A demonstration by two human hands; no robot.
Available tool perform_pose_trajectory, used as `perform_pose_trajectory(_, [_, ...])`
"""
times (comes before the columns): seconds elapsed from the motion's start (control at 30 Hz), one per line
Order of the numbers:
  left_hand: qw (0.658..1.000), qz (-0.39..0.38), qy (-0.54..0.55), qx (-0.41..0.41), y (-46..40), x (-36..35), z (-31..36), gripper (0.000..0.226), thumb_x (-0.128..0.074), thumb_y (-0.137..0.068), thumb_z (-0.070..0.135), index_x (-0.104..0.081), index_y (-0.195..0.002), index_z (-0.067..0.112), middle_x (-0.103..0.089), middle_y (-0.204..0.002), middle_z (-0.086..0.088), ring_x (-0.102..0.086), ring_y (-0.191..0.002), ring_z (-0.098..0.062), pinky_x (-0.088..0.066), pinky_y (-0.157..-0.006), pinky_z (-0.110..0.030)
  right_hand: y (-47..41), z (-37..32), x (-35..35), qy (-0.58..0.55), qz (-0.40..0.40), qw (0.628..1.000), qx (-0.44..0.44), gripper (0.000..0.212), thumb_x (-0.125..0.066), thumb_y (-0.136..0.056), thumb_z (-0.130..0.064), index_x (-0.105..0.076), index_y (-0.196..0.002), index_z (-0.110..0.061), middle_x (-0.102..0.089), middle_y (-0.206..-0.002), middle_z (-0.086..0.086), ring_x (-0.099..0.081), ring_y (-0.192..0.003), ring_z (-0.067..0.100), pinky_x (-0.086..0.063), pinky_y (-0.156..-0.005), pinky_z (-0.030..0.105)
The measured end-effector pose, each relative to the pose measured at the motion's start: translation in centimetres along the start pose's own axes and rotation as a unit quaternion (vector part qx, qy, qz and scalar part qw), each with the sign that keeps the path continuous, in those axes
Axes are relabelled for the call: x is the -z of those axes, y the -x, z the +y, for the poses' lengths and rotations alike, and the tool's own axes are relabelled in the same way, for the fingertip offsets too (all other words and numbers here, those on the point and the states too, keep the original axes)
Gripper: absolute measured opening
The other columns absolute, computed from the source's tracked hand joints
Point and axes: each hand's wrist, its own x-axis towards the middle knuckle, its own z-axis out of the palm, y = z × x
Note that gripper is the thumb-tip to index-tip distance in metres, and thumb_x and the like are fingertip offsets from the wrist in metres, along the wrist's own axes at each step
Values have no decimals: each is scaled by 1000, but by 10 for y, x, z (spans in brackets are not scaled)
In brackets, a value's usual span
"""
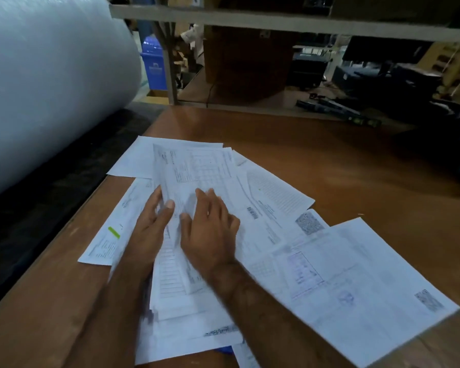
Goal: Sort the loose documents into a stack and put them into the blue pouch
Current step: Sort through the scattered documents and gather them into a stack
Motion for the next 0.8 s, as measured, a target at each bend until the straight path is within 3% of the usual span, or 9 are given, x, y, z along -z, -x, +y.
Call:
perform_pose_trajectory(0.07, [1000,-12,10,11,-2,2,-6,51,-55,-102,45,-43,-150,38,-58,-146,9,-65,-122,-21,-51,-105,-51,4,-2,5,9,-42,999,-32,57,-35,-99,-52,-42,-146,-21,-45,-154,13,-46,-135,33,-37,-99,54])
perform_pose_trajectory(0.17, [1000,-6,-22,-10,-5,3,-9,53,-60,-101,35,-43,-150,33,-56,-147,3,-64,-122,-22,-50,-105,-56,13,2,18,36,-68,997,-23,61,-31,-99,-56,-41,-148,-21,-49,-146,9,-48,-122,31,-36,-94,54])
perform_pose_trajectory(0.27, [1000,-21,-2,-8,-5,6,-8,57,-62,-96,38,-44,-150,31,-58,-146,1,-65,-121,-26,-51,-102,-58,16,19,32,45,-44,996,70,56,-38,-99,-57,-50,-142,-23,-58,-132,3,-49,-119,26,-33,-94,51])
perform_pose_trajectory(0.33, [999,-31,21,-3,-5,6,-9,55,-60,-95,37,-47,-148,30,-63,-141,3,-68,-117,-26,-55,-97,-52,10,37,45,12,-55,991,121,55,-45,-97,-59,-54,-140,-27,-57,-133,0,-43,-130,23,-28,-101,52])
perform_pose_trajectory(0.43, [998,-46,30,-11,-4,5,-6,38,-52,-104,17,-54,-140,30,-70,-130,3,-73,-107,-22,-63,-84,-42,-19,66,58,-31,-115,992,38,73,-46,-92,-73,-32,-155,-39,-31,-163,5,-19,-152,30,-16,-116,60])
perform_pose_trajectory(0.53, [998,-53,23,-9,0,4,-2,36,-52,-104,18,-57,-134,38,-70,-128,7,-73,-107,-22,-60,-84,-42,-38,82,64,-54,-171,978,-104,84,-39,-89,-81,-12,-159,-43,-9,-170,11,-19,-152,41,-14,-117,63])
perform_pose_trajectory(0.67, [1000,-5,26,-17,0,3,-2,44,-51,-105,23,-48,-148,29,-66,-135,6,-71,-111,-17,-60,-86,-35,-19,73,62,-34,-219,969,-105,87,-36,-94,-76,-5,-162,-32,-3,-169,20,-14,-154,39,-8,-122,59])
perform_pose_trajectory(0.73, [999,-1,-19,-36,-1,1,2,49,-55,-103,18,-43,-149,30,-60,-136,17,-68,-108,1,-60,-84,-25,-4,64,57,-22,-228,967,-113,93,-39,-93,-75,0,-162,-27,7,-168,23,-1,-156,39,-2,-123,59])
perform_pose_trajectory(0.8, [995,-4,-86,-55,-2,-2,5,69,-64,-97,9,-32,-152,37,-43,-141,30,-58,-107,17,-52,-83,-18,9,57,52,-12,-220,968,-122,95,-41,-93,-73,1,-162,-23,14,-167,25,6,-156,39,4,-122,59])
